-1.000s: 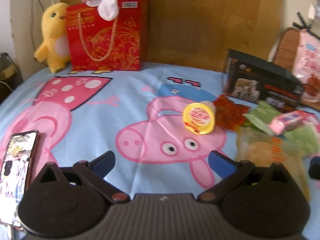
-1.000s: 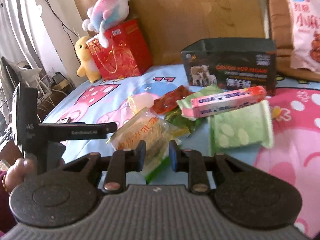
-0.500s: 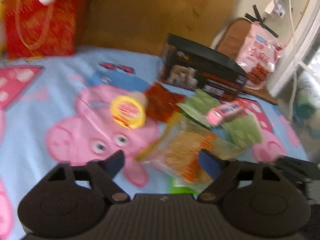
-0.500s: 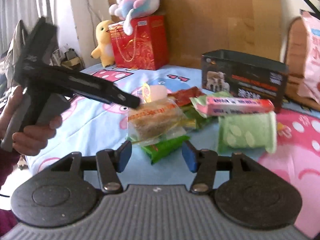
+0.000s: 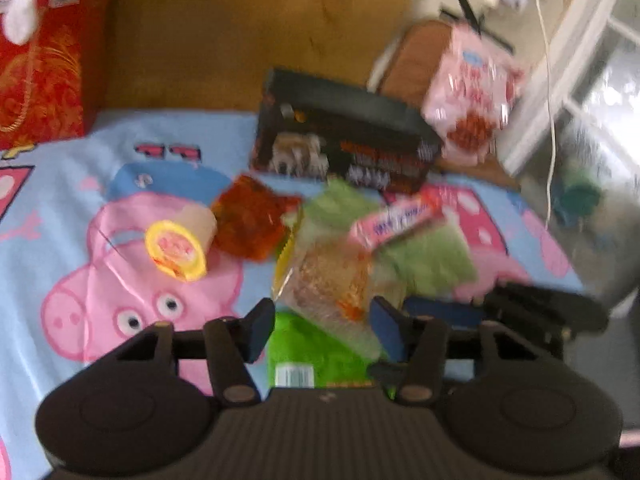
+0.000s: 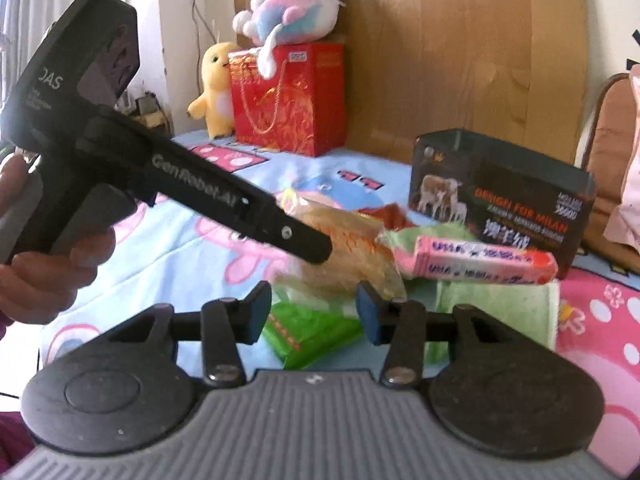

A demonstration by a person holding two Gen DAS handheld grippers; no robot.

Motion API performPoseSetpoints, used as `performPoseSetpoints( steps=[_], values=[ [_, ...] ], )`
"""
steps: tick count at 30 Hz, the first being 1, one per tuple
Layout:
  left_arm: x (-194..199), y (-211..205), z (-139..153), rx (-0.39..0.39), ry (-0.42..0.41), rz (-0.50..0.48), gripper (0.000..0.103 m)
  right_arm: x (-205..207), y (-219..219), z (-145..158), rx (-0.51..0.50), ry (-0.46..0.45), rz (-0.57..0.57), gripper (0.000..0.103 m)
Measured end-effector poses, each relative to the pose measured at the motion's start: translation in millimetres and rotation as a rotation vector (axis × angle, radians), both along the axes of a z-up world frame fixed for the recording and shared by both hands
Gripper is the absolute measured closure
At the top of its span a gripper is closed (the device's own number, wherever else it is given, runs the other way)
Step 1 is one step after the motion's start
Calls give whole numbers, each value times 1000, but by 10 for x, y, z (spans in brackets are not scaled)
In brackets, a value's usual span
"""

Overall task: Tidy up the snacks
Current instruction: 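Grasp the clear pastry bag with orange print with the left tool, then lower the pastry bag into the black box and open the left tool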

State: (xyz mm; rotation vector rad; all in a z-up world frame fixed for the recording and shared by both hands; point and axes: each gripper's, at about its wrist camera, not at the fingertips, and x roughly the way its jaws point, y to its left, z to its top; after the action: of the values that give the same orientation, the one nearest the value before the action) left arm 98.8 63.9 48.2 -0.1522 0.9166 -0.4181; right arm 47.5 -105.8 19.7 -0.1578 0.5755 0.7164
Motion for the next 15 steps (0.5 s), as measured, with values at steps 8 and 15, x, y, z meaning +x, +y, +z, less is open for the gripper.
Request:
performPoseSetpoints(
  steps=[8, 15],
  values=[
    [-4, 345, 369, 91, -143, 53, 14, -26, -482, -72, 9, 95, -72, 43],
    [269, -35, -42, 75, -6, -83, 54, 197, -275, -207, 87, 214, -34, 43]
  ],
)
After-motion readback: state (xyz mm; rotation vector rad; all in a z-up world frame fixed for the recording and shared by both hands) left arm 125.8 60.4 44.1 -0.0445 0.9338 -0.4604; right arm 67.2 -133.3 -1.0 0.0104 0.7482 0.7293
